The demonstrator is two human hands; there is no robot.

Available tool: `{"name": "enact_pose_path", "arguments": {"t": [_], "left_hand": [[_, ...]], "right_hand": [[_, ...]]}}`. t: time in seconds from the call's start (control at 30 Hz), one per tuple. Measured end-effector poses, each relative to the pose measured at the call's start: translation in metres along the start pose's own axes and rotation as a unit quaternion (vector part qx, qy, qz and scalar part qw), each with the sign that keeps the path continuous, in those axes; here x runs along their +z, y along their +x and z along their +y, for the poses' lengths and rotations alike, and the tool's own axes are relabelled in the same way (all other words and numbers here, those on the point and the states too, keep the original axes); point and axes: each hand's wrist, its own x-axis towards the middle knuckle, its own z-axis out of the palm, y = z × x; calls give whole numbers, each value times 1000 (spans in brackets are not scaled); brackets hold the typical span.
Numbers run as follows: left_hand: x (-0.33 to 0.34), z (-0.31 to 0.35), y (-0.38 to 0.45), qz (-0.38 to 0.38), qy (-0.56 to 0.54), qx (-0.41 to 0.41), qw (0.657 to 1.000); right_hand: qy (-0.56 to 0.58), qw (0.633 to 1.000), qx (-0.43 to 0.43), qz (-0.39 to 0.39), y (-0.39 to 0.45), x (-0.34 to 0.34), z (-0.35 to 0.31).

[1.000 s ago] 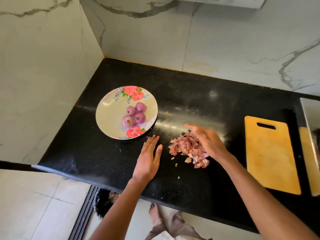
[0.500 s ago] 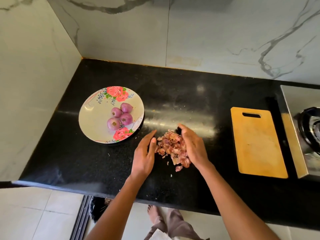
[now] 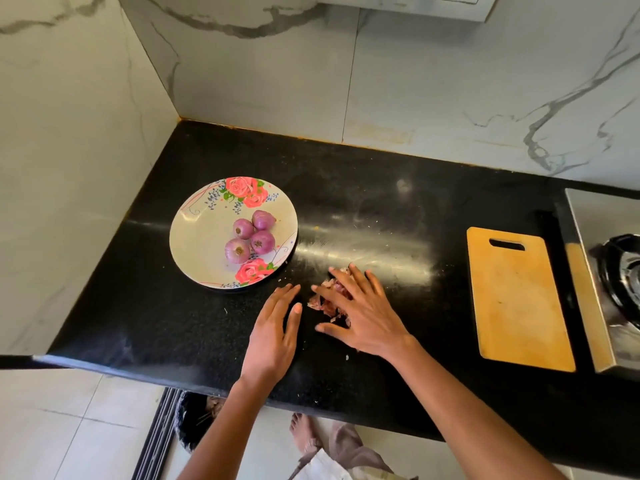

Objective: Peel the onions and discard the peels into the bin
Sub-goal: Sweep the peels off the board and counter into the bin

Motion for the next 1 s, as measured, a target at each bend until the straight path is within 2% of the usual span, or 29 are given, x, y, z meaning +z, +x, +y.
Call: {"name": "enact_pose_path", "arguments": {"t": [0.1,0.27,0.5,0.63,0.73,0.87,1.0], "left_hand": [[-3,1,0,7,-3,-5,1000],[-8,-1,0,12,-2,-15,1000],[-16,-1,3,11,8,-16,1000],[-22,4,6,22,20,-13,999],[-29,6,6,34,26,-12,999],[-48,3,0,66,54,7,996],[-76,-17,-14,130,108,-3,986]], "right_hand": [[-10,999,-6,47,3,3,4],[-28,989,-70,125,11,1,10],[-75,989,-95,86,32,-16,9],[-62,991,-79,87,44,-34,-5],[-59,996,-50,53,55,-42,-19],[-43,997,-33,47,70,-57,-47],[-68,991,-95,59,98,-76,-99]]}}
